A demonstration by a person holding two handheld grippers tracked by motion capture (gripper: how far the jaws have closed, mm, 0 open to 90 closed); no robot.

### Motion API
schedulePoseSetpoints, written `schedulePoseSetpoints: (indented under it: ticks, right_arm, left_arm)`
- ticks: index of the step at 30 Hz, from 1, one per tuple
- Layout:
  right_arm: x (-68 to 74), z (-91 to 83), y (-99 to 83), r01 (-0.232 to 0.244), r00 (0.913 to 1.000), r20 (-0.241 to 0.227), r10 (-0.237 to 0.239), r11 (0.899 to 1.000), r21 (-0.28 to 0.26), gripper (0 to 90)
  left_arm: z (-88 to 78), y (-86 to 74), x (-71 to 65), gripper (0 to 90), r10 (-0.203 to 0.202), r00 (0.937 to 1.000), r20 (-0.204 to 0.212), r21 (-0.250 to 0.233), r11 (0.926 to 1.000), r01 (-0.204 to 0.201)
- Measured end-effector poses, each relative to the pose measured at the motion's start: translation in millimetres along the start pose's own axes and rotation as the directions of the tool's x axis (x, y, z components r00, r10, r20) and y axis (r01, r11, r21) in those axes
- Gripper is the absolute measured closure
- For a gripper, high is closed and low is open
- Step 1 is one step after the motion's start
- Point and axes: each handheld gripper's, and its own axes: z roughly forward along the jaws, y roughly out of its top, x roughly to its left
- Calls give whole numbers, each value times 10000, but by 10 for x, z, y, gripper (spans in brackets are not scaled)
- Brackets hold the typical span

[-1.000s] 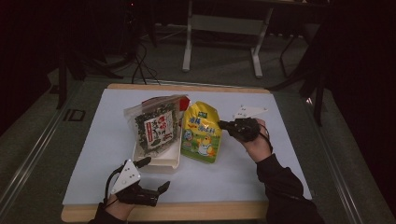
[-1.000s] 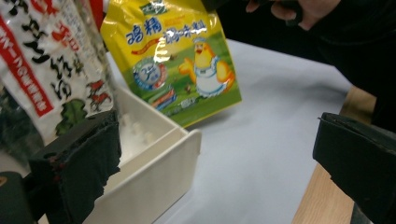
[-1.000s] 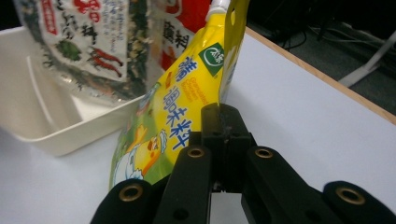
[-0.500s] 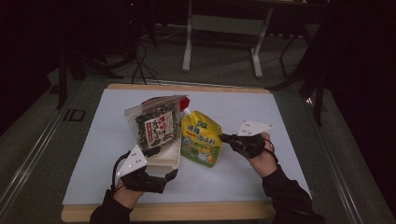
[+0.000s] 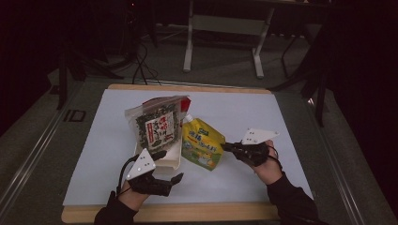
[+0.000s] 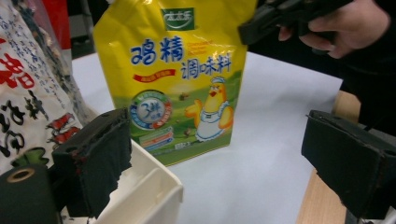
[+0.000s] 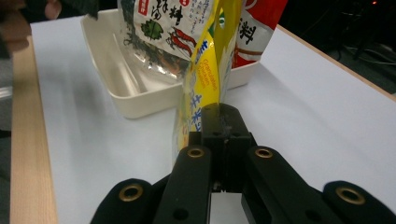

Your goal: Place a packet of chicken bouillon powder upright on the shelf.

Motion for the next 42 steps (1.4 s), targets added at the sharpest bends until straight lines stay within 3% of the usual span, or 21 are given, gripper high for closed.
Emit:
schedulePoseSetpoints:
  ticks: [3, 6, 9, 15, 21, 26, 28, 29, 32, 36, 39, 42]
  right_arm:
    - [16, -12, -8, -3, 10000, -54, 3, 10000, 62, 900]
    - [20, -17, -8, -15, 9999, -104, 16, 10000, 67, 900]
    - [39, -18, -2, 53, 9999, -111, -52, 10000, 75, 900]
    - [37, -21, -1, 33, 9998, -208, -31, 10000, 81, 900]
    - [37, -20, 4, 60, 9997, -251, -58, 9999, 95, 900]
    - [29, -20, 7, 64, 9996, -274, -60, 9999, 126, 900]
    - [25, -19, 8, 68, 9996, -267, -65, 9999, 128, 900]
    - [24, -20, 7, 50, 9997, -258, -46, 9999, 137, 900]
    - [23, -20, 7, 49, 9997, -260, -46, 9999, 140, 900]
    - [1, -27, -5, -85, 9996, -260, 88, 9999, 124, 900]
    - [-12, -28, -13, -157, 9996, -235, 159, 9998, 80, 900]
    - [-20, -28, -16, -261, 9993, -268, 262, 9997, 36, 900]
  left_arm:
    - [74, 135, 73, 161, 263, 9992, -306, 52, 9996, -262]
    - [168, 277, 168, 258, 360, 9993, -109, 39, 9993, -360]
    - [293, 422, 292, 316, 473, 9984, -298, 193, 9987, -467]
    - [531, 528, 528, 303, 295, 9985, -472, 517, 9983, -270]
    - [710, 559, 633, 303, 644, 9977, -200, 880, 9942, -625]
    - [804, 601, 664, 332, 610, 9981, 33, 1165, 9913, -610]
    - [808, 604, 646, 392, 734, 9972, 115, 1147, 9906, -743]
    - [803, 596, 646, 474, 745, 9971, 141, 1056, 9915, -756]
    - [773, 583, 655, 575, 879, 9961, -9, 1075, 9904, -873]
    - [707, 562, 667, 803, 928, 9954, -243, 1047, 9904, -898]
    - [672, 543, 660, 896, 920, 9953, -311, 964, 9914, -886]
    - [652, 529, 639, 900, 985, 9943, -408, 893, 9915, -946]
